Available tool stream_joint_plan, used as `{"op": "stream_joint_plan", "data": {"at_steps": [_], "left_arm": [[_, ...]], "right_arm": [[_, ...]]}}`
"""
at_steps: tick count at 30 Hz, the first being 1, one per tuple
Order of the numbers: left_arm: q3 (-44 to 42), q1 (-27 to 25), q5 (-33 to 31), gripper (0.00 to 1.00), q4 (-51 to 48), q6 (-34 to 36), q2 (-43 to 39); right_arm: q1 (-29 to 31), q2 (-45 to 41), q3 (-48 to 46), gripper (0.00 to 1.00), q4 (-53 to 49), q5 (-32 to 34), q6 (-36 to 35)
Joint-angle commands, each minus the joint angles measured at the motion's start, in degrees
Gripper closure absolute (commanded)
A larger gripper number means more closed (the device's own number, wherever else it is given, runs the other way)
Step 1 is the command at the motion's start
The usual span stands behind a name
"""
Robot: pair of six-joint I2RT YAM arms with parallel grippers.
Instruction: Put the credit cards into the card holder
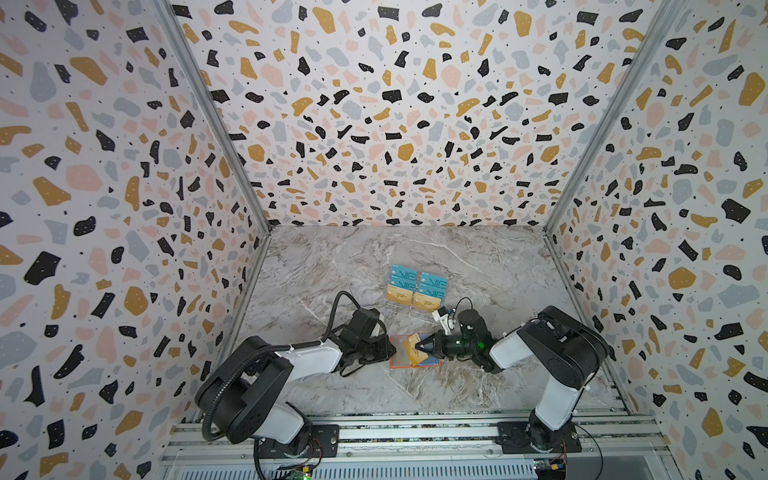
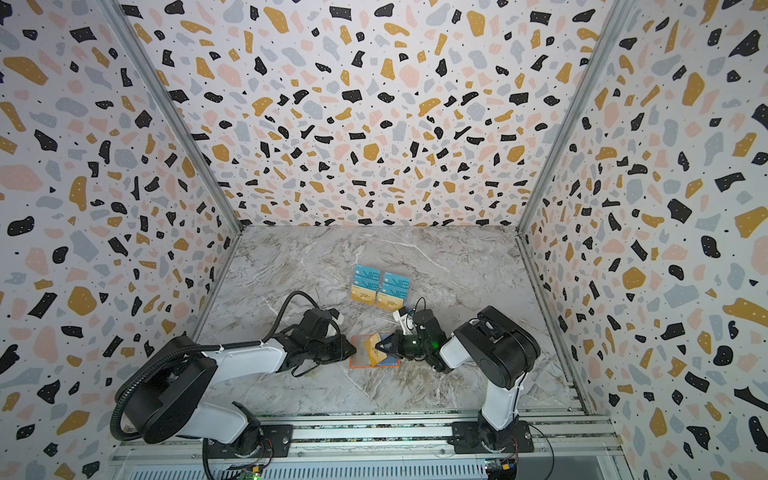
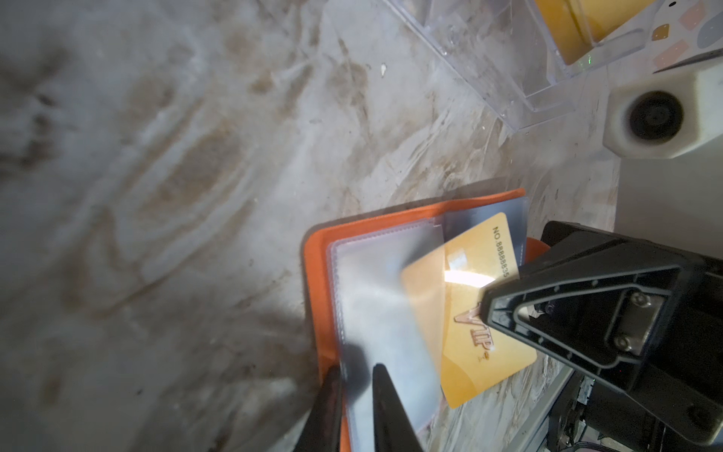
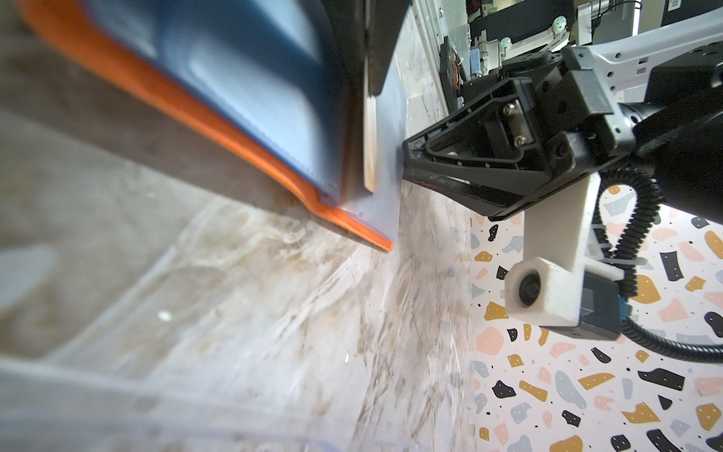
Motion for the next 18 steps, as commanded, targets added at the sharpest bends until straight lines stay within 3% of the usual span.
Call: {"op": "stream_joint_plan", "data": {"at_steps": [1,18], "left_arm": [[-0.21,-0.34,1.08,0.82,-1.92,0.16,1.16],[-0.43,-0.36,1.08,0.82,-2.55,0.2,0.56]], "right_arm": [[0.47,0.84,-1.3,1.0,2.85,2.17,1.96],[2.1,3.02,-3.69,1.0,10.33,6.72,5.64]]}}
